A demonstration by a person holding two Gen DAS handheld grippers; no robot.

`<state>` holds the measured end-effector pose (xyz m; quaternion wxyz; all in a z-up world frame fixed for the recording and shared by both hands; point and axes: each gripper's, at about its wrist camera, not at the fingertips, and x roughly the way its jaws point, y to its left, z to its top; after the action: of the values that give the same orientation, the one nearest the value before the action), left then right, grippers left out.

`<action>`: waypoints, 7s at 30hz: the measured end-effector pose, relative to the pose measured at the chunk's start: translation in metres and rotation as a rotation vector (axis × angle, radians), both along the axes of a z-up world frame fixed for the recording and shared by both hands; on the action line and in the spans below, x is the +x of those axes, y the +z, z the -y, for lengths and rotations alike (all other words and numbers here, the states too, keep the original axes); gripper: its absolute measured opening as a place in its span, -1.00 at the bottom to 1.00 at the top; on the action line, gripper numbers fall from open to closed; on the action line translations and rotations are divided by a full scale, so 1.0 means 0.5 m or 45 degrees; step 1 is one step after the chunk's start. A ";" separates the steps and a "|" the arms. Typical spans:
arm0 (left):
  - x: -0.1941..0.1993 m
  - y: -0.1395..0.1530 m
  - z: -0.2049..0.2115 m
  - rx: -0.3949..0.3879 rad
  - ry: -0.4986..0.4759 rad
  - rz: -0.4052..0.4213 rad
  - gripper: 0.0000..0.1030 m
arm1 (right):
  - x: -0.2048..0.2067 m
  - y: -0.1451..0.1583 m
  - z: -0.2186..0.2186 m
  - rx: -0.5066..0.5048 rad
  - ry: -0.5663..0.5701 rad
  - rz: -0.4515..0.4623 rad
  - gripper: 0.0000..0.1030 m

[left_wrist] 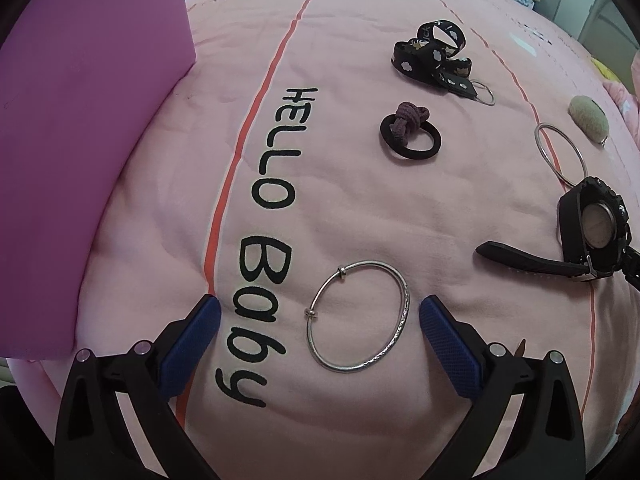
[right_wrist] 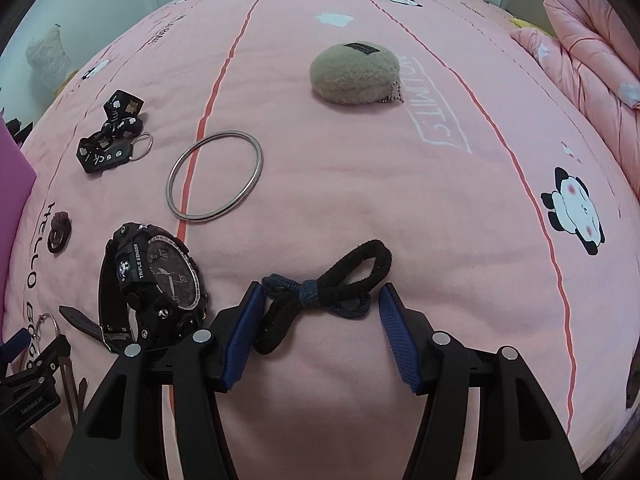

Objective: Organize jewelry
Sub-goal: 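Grasp the silver bangle with the left tool while the right tool grasps the black bow tie, then carry the bangle and bow tie to the purple tub and release both, then move both tools back toward the remaining jewelry on the bedspread, then grasp the black watch with the right tool while the left tool grasps the black hair tie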

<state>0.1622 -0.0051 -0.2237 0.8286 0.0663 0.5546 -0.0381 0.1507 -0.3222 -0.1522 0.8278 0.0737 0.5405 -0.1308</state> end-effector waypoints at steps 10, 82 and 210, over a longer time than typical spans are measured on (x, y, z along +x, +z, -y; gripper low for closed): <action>-0.026 0.020 -0.002 -0.038 -0.039 0.021 0.07 | -0.006 0.011 -0.025 -0.029 0.073 0.022 -0.80; 0.012 0.447 -0.525 -0.116 0.450 0.351 -0.13 | 0.230 0.375 -0.823 0.393 0.991 0.129 -0.85; 0.147 0.057 0.060 -0.003 -0.045 -0.006 0.83 | 0.034 0.033 -0.090 0.236 0.099 -0.008 0.05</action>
<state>0.2356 -0.0350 -0.1953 0.8267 0.0749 0.5551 -0.0535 0.1675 -0.2771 -0.1357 0.8202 0.1284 0.5553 -0.0482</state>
